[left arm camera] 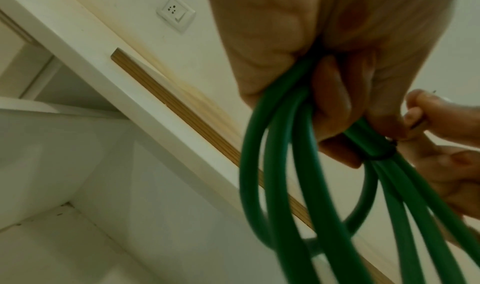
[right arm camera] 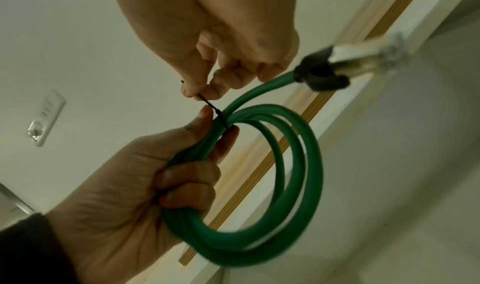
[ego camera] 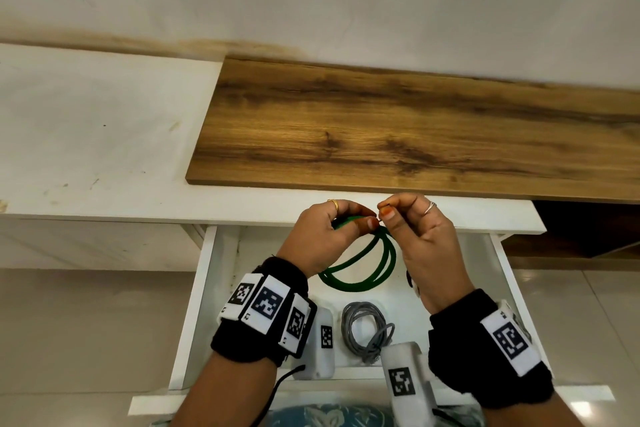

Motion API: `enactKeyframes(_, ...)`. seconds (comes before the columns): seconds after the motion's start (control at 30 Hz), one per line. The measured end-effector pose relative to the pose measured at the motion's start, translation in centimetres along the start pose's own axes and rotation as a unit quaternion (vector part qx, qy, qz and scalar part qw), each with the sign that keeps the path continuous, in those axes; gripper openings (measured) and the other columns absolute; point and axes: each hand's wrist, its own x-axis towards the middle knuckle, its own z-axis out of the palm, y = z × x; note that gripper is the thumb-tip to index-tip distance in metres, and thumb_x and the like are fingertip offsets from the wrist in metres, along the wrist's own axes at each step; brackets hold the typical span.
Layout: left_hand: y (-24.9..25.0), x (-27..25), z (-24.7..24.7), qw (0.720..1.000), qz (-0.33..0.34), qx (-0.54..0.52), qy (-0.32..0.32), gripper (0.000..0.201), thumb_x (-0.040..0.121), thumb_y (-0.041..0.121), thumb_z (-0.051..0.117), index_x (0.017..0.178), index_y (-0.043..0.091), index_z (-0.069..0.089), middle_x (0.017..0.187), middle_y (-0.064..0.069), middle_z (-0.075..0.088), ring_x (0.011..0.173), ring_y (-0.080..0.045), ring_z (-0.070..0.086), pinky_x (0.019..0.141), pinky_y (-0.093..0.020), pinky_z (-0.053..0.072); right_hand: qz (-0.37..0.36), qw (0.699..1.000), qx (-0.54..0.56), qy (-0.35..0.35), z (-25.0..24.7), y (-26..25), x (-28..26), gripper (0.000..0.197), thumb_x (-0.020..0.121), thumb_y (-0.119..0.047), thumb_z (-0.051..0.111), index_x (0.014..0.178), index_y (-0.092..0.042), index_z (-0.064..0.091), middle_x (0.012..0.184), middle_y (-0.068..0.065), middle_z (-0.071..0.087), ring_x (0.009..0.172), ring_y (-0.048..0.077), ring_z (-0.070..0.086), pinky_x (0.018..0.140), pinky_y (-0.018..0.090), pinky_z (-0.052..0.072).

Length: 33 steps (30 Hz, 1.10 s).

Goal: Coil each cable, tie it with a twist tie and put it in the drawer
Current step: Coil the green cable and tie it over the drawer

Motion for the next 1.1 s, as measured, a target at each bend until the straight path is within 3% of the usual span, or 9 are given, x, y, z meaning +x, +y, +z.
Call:
enactKeyframes(0.13,0.2,-0.3,-0.2,0.997,-0.009,0.028,-0.065,0.021,0.078,0.015,0.075,0.098,0.013,0.071,0.072,0.011,0.066,0.053,0.010,0.056,0.052,-0.002,0.037,0.011,0.999,-0.039,0.020,-0.4,0.1,0.7,0.019,0.090,-0.002,0.056,0.083,-0.019,0.060,0.079,-0.006,0.063,0.075,0.002,0.057,0.072,0.014,0.046)
enactKeyframes(0.27,0.0,-0.4,-0.2,0.993,-0.022,0.048,-0.106,0.026,0.067,0.011,0.083,0.091,0.016,0.072,0.087,-0.002,0.075,0.081,-0.010,0.070,0.078,-0.021,0.054,0.036,0.997,-0.064,0.032,-0.5,0.9,0.8,0.021,0.090,-0.003,0.057,0.081,-0.021,0.059,0.080,-0.004,0.063,0.074,0.000,0.058,0.071,0.013,0.045)
enactKeyframes(0.43,-0.1,-0.5,-0.5,0.990,-0.027,0.077,-0.111,0.022,0.071,0.017,0.082,0.090,0.012,0.072,0.063,0.010,0.065,0.049,0.005,0.053,0.052,-0.010,0.039,0.067,0.992,-0.101,0.038,0.1,1.4,0.6,0.018,0.091,-0.006,0.057,0.082,-0.021,0.058,0.082,-0.003,0.064,0.078,0.007,0.059,0.076,0.021,0.047)
enactKeyframes(0.53,-0.4,-0.4,-0.4,0.993,-0.017,0.074,-0.090,0.021,0.074,0.016,0.079,0.093,0.010,0.072,0.062,0.011,0.062,0.044,0.007,0.050,0.046,-0.005,0.034,0.074,0.995,-0.050,0.046,0.1,0.6,0.7,0.016,0.091,-0.005,0.057,0.082,-0.019,0.059,0.079,-0.004,0.062,0.074,0.001,0.057,0.072,0.014,0.046)
enactKeyframes(0.6,-0.4,-0.3,-0.3,0.995,-0.009,0.057,-0.077,0.019,0.074,0.015,0.079,0.092,0.010,0.072,0.063,0.012,0.063,0.047,0.008,0.051,0.046,-0.005,0.034,0.092,0.994,0.007,0.053,-0.1,-0.1,0.6,0.012,0.091,-0.007,0.057,0.083,-0.016,0.060,0.077,-0.006,0.062,0.071,-0.001,0.056,0.071,0.012,0.046)
enactKeyframes(0.73,-0.3,-0.1,-0.6,0.999,-0.004,0.018,-0.051,0.018,0.074,0.009,0.078,0.092,0.010,0.072,0.053,0.017,0.062,0.045,0.008,0.051,0.047,-0.003,0.033,0.133,0.986,0.093,0.023,-0.4,-1.2,-0.3,0.006,0.090,-0.011,0.055,0.088,-0.012,0.062,0.076,-0.004,0.064,0.070,0.008,0.057,0.067,0.020,0.049)
enactKeyframes(0.87,-0.1,-0.3,-0.8,0.999,0.012,0.008,-0.039,0.015,0.073,0.006,0.078,0.087,0.010,0.073,0.052,0.017,0.061,0.045,0.007,0.051,0.049,-0.003,0.034,0.115,0.988,0.102,-0.005,-0.3,-2.1,-1.0,0.009,0.087,-0.006,0.054,0.086,-0.010,0.062,0.072,-0.007,0.067,0.072,0.005,0.061,0.069,0.014,0.050)
enactKeyframes(1.0,-0.2,-0.3,-1.0,0.999,0.015,0.032,-0.042,0.011,0.072,0.014,0.080,0.081,0.017,0.074,0.069,0.004,0.072,0.066,-0.005,0.063,0.066,-0.020,0.050,0.103,0.990,0.091,-0.015,-0.1,-2.4,-1.1,0.010,0.086,-0.005,0.055,0.084,-0.010,0.062,0.071,-0.009,0.068,0.073,0.003,0.061,0.071,0.013,0.049)
enactKeyframes(1.1,-0.5,-0.2,-1.0,0.995,0.015,0.081,-0.056,0.012,0.072,0.024,0.081,0.080,0.026,0.073,0.074,0.004,0.072,0.069,-0.005,0.063,0.068,-0.018,0.048,0.105,0.990,0.096,-0.002,-0.2,-2.3,-0.7,0.010,0.088,-0.003,0.054,0.085,-0.009,0.062,0.070,-0.008,0.066,0.070,0.003,0.059,0.069,0.013,0.048)
